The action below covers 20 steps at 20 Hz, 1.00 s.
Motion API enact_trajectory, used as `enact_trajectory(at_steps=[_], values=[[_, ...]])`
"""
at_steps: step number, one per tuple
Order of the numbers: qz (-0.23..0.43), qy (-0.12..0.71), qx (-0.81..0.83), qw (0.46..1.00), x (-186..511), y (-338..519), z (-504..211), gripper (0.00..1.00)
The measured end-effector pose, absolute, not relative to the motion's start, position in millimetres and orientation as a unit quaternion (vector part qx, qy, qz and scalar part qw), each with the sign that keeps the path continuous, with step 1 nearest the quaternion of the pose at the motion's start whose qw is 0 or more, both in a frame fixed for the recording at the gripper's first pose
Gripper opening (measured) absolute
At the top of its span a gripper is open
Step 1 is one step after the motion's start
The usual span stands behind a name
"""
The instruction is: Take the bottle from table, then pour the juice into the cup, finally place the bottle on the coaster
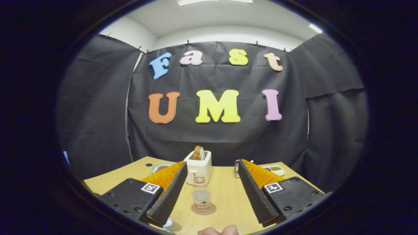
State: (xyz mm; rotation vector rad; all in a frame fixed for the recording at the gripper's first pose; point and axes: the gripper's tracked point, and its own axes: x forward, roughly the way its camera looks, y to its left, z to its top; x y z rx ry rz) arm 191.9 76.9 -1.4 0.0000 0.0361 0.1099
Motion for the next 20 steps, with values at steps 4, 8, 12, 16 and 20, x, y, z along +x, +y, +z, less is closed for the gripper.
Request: enact_trajectory(at_steps=[4, 8, 12, 16, 20], values=[[0.05, 0.007, -0.003, 0.999, 148.4, 60.5, 31.2, 0.99], [0.051, -0.002, -0.025, 0.998, 103.9, 54.1, 52.9, 0.99], [0.053, 0.009, -0.039, 0.998, 64.6, 53.5, 55.5, 1.0], [0.045, 0.008, -0.025, 0.999, 30.7, 50.2, 42.7, 1.0], [0.047, 0.026, -0.022, 0.998, 6.5, 55.0, 17.5, 1.0]])
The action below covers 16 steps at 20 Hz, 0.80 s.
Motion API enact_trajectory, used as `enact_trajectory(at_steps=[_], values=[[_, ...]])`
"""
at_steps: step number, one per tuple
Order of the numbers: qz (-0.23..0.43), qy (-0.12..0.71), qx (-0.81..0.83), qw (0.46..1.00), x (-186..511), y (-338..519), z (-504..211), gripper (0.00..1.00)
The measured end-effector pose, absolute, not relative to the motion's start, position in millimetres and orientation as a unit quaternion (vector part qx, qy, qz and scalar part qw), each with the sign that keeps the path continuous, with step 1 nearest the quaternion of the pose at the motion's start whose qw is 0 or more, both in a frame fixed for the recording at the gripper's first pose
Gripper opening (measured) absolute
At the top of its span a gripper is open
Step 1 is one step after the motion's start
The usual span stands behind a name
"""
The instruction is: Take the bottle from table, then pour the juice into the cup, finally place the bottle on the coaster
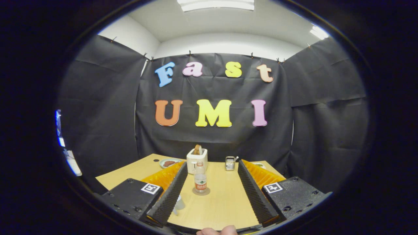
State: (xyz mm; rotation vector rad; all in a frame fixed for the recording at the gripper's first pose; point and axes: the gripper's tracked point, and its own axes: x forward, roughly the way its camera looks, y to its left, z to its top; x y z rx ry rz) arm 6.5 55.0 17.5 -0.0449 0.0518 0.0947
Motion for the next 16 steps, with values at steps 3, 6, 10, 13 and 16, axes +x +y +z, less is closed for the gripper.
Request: enact_trajectory(at_steps=[3, 6, 10, 13, 16], values=[[0.06, 0.025, -0.025, 0.998, -6.5, 65.6, 13.3, 1.0], [0.054, 0.017, -0.02, 0.998, -13.1, 63.8, 12.6, 0.99], [0.05, 0.018, -0.017, 0.998, -16.1, 62.5, 15.6, 1.0], [0.049, 0.016, -0.019, 0.998, -18.4, 62.7, 19.6, 0.99], [0.044, 0.014, -0.022, 0.999, -19.4, 59.2, 20.9, 1.0]])
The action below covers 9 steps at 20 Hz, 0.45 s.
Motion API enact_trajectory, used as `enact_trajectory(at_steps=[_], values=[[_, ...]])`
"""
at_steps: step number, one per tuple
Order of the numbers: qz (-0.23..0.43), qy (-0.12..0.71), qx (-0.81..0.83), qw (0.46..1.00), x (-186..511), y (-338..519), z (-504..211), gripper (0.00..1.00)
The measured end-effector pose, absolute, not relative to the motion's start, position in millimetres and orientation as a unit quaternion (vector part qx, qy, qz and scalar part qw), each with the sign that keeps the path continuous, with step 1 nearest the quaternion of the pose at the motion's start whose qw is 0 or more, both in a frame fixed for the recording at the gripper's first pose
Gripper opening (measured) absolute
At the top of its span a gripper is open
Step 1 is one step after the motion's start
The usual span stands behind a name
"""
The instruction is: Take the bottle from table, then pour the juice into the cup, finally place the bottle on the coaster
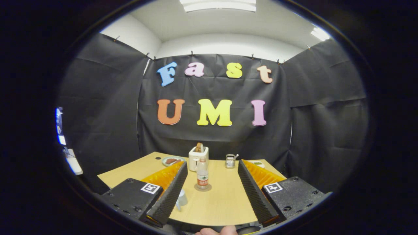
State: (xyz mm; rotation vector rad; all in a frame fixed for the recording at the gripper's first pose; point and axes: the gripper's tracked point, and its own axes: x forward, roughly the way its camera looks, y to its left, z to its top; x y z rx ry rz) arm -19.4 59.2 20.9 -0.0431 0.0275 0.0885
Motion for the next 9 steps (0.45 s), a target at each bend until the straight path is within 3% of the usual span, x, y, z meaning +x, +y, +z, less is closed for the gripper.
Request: enact_trajectory(at_steps=[9], values=[[0.04, 0.01, -0.011, 0.999, -17.9, 57.0, 16.9, 1.0]])
